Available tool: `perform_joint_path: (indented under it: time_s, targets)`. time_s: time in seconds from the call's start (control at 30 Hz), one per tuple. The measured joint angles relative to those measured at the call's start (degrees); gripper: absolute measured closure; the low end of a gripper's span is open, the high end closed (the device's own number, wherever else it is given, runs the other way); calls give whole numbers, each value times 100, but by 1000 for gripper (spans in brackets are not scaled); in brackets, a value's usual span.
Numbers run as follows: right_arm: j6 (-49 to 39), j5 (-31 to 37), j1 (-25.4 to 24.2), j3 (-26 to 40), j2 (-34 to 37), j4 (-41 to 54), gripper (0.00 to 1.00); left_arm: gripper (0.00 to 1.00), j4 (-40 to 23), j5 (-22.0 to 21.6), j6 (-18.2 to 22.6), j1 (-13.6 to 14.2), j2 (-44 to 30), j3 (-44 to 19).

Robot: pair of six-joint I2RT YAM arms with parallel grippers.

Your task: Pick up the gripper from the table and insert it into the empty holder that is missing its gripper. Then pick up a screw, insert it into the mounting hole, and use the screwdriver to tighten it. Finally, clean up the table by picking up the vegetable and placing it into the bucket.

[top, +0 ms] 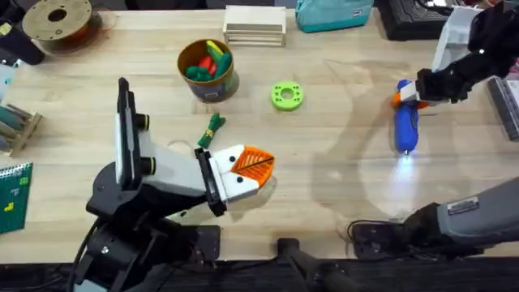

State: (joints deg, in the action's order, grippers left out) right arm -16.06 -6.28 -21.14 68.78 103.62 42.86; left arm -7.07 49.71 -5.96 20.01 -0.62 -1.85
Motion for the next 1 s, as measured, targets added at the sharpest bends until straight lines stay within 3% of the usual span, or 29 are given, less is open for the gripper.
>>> perform_joint_path:
  time_s: [0.23,0.57,0.67,0.7,0.77,0.8,1.0]
  targets:
    - [214,176,23,757,32,757,968,996,0,1,0,0,0,0]
    - [352,-461,30,686,-1917,-245,968,996,0,0,-2,0,0,0]
    - [463,-767,30,115,-2716,-819,968,996,0,0,0,0,0,0]
    - [715,-1207,30,-661,-3456,-1424,968,996,0,2,0,0,0,0]
    - [921,-1569,41,-1218,-3898,-1876,968,996,0,0,0,0,0,0]
    - [1248,-2040,180,-2046,-4567,-2532,968,996,0,0,-1,0,0,0]
    - [2093,-2555,1004,-3546,-5958,-4239,968,996,0,0,-1,0,0,0]
